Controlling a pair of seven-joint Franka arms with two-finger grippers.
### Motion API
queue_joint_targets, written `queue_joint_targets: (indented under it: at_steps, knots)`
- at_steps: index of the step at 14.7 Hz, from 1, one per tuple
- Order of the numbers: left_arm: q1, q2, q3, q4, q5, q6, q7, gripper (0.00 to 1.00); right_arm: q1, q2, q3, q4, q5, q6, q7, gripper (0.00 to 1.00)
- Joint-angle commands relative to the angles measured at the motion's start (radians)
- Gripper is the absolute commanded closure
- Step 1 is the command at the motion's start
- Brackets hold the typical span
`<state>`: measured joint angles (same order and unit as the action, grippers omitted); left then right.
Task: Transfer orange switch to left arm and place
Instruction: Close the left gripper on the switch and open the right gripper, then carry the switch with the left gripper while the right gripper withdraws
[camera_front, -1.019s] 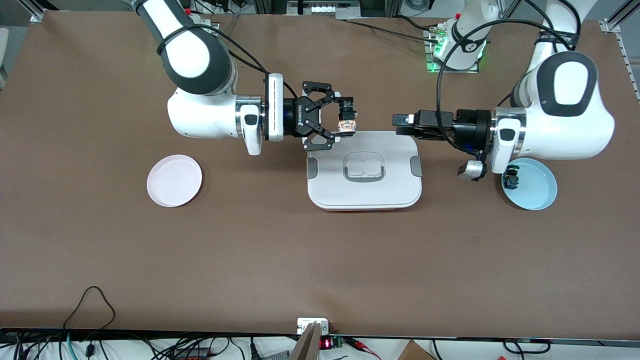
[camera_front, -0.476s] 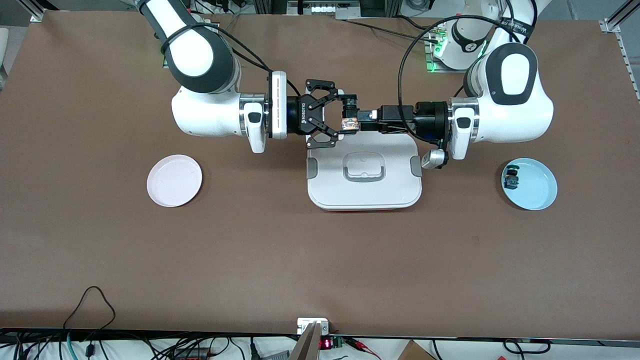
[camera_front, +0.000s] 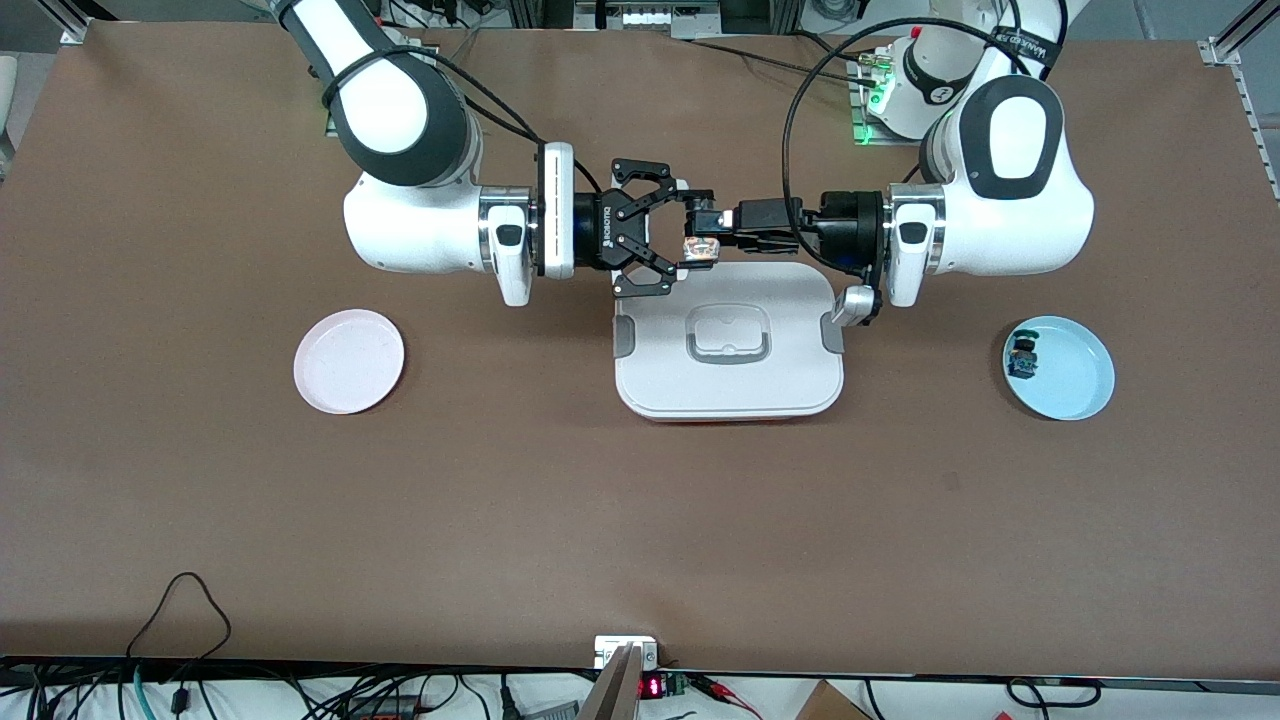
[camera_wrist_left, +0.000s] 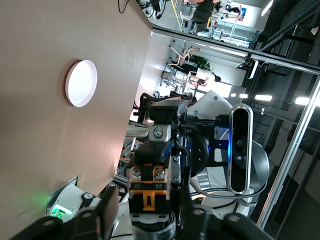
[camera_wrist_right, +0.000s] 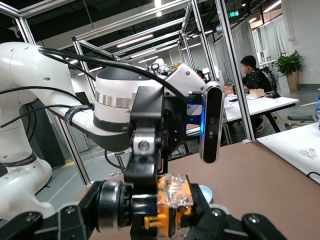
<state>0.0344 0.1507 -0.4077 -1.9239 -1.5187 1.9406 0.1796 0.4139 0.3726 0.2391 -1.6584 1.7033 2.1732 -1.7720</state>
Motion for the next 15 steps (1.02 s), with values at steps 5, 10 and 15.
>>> queue_joint_targets:
  at_steps: [5, 10, 15]
  knots:
    - [0.041, -0.031, -0.006, -0.032, -0.031, 0.000, 0.023, 0.81, 0.009, 0.005, -0.006, 0.009, 0.027, 0.010, -0.018, 0.96]
    - [0.041, -0.029, -0.006, -0.032, -0.031, 0.000, 0.034, 0.81, 0.005, -0.003, -0.006, 0.005, 0.035, 0.010, -0.017, 0.00]
    - [0.044, -0.029, 0.003, -0.027, 0.001, -0.015, 0.072, 0.81, -0.010, -0.027, -0.017, -0.049, 0.038, -0.001, -0.015, 0.00]
